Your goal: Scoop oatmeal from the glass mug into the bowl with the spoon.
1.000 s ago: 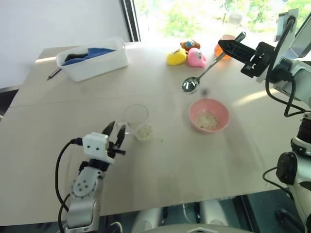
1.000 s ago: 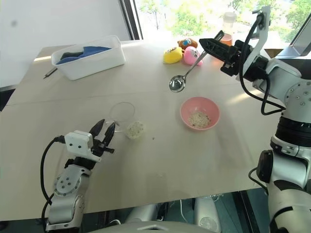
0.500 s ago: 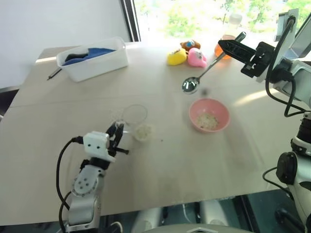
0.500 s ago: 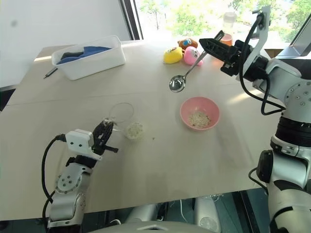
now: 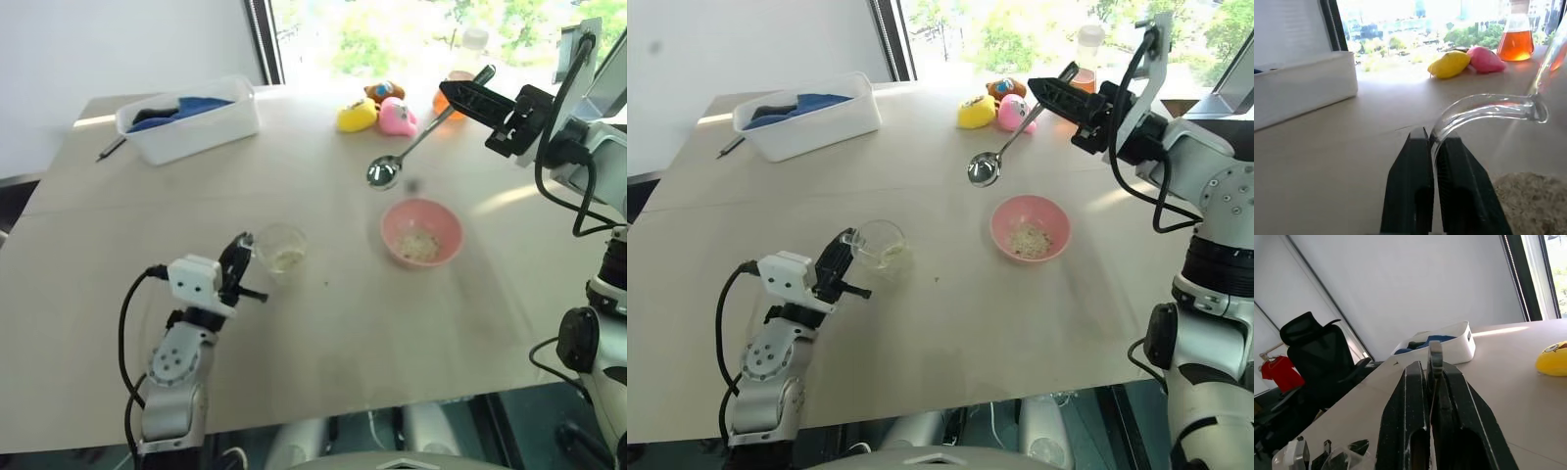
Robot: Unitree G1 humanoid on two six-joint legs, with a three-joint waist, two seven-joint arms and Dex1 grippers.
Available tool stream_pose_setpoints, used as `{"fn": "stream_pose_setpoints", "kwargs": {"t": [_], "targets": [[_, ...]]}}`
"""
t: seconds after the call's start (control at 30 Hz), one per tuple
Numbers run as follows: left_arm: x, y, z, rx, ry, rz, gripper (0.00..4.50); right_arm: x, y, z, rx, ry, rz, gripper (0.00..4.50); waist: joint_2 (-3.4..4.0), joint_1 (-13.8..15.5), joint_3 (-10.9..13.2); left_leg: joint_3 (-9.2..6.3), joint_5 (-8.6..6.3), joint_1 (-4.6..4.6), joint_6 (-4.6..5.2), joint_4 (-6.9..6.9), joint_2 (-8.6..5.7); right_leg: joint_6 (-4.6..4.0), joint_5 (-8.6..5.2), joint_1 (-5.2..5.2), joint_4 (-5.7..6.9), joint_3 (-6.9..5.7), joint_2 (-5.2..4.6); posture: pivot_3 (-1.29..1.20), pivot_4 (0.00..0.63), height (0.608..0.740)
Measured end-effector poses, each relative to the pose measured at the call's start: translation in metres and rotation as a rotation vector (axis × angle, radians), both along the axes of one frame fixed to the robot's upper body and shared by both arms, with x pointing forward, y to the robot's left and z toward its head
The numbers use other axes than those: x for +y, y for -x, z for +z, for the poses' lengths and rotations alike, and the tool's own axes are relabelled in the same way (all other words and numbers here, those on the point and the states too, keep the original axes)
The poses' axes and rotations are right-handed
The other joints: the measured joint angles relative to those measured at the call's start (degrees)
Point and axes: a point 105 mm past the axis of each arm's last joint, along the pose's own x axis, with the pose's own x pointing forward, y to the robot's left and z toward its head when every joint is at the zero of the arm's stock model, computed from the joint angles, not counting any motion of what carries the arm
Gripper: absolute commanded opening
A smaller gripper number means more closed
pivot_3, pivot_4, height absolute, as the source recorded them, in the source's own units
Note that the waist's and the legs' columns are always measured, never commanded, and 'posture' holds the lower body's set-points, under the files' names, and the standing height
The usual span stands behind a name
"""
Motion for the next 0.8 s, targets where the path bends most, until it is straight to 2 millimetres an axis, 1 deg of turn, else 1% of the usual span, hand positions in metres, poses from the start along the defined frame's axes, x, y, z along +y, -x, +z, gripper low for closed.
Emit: {"fn": "stream_pose_setpoints", "kwargs": {"t": [0.23, 0.33, 0.43, 0.5, 0.6, 0.8], "targets": [[0.0, -0.001, -0.001, 0.013, 0.018, -0.004, 0.05, 0.003, 0.001, -0.001, -0.004, 0.0, 0.003, 0.0, 0.0, 0.2, 0.0, -0.01, 0.0, 0.0, 0.0, 0.04, -0.02, 0.0, 0.0, 0.0, 0.05, -0.02, 0.02, 0.0, 0.15, 0.74], [-0.002, -0.005, 0.001, 0.028, 0.029, -0.012, 0.05, 0.01, 0.005, 0.002, -0.011, -0.015, 0.031, 0.0, 0.01, 0.2, 0.0, -0.02, 0.0, -0.01, 0.0, 0.04, -0.02, 0.0, 0.0, -0.01, 0.07, -0.03, 0.02, 0.0, 0.15, 0.74], [-0.004, -0.011, 0.003, 0.043, 0.027, -0.027, 0.05, 0.018, 0.011, 0.011, -0.037, -0.025, 0.07, 0.0, 0.01, 0.2, 0.0, -0.03, 0.0, -0.02, 0.0, 0.06, -0.02, 0.0, 0.0, -0.01, 0.08, -0.04, 0.03, 0.0, 0.15, 0.74], [-0.008, -0.019, 0.006, 0.07, 0.031, -0.05, 0.05, 0.027, 0.017, 0.018, -0.062, -0.035, 0.099, 0.0, 0.0, 0.3, 0.0, -0.08, 0.0, -0.03, 0.0, 0.1, -0.04, 0.0, 0.0, 0.0, 0.1, -0.09, 0.05, 0.0, 0.15, 0.74], [-0.018, -0.033, 0.012, 0.116, 0.044, -0.094, 0.05, 0.042, 0.024, 0.023, -0.082, -0.041, 0.148, 0.0, -0.01, 0.2, 0.0, -0.09, 0.0, -0.08, 0.0, 0.15, -0.05, 0.0, 0.0, -0.01, 0.11, -0.11, 0.05, 0.0, 0.15, 0.74], [-0.027, -0.048, 0.031, 0.144, 0.04, -0.148, 0.05, 0.056, 0.028, 0.021, -0.078, -0.037, 0.179, 0.0, -0.01, 0.0, 0.0, -0.1, 0.0, -0.16, 0.0, 0.15, -0.05, 0.0, 0.0, -0.13, 0.11, -0.12, 0.06, 0.0, 0.15, 0.74]]}}
